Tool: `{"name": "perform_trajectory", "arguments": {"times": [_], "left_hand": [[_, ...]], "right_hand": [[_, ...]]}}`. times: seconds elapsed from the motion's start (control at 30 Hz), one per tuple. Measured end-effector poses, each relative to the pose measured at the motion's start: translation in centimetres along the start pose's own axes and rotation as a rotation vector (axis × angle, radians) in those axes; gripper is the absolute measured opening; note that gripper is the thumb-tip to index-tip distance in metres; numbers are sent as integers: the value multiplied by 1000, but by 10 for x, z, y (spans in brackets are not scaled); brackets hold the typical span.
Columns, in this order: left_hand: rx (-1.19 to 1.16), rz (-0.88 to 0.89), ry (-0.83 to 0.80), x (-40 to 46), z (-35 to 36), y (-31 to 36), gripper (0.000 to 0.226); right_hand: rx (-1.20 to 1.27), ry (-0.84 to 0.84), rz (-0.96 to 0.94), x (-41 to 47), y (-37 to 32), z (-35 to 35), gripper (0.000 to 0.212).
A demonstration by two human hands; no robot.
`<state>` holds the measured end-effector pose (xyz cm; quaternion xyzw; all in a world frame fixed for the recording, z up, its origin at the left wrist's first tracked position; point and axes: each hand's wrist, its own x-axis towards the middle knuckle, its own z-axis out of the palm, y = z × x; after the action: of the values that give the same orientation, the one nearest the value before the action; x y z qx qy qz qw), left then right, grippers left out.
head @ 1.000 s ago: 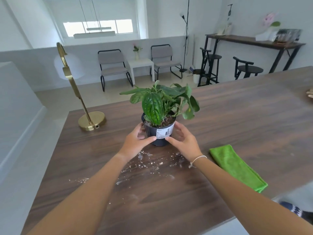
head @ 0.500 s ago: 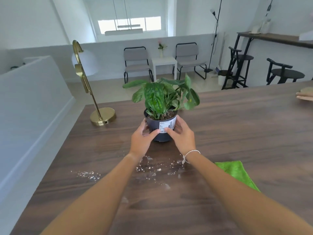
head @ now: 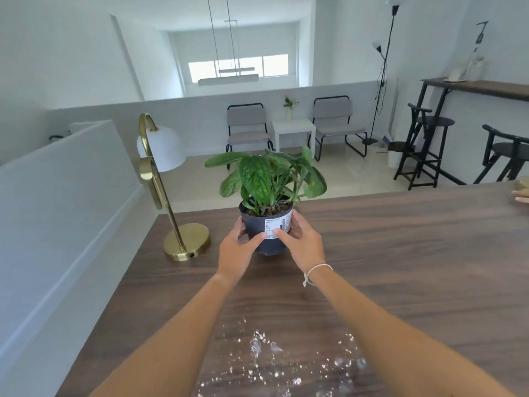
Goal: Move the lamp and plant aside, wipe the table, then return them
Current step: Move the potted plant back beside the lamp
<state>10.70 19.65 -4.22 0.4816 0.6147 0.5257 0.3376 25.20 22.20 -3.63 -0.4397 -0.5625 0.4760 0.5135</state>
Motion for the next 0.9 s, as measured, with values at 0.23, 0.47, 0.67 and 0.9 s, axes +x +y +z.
{"name": "perform_trajectory", "arguments": {"times": [0.23, 0.47, 0.67, 0.9], "left_hand": [[-2, -12, -35, 67, -17, -20, 71], [-55, -19, -59, 93, -21, -38, 72], [-63, -31, -29, 91, -18, -47, 73], [49, -3, -50, 70, -21, -35, 65]], "right_hand": [[-9, 7, 43, 53, 16, 34, 64], [-46, 20, 44, 74, 30, 49, 67], [-71, 10, 32, 73, 38, 49, 67], [-162, -39, 31, 61, 35, 44, 68]]}}
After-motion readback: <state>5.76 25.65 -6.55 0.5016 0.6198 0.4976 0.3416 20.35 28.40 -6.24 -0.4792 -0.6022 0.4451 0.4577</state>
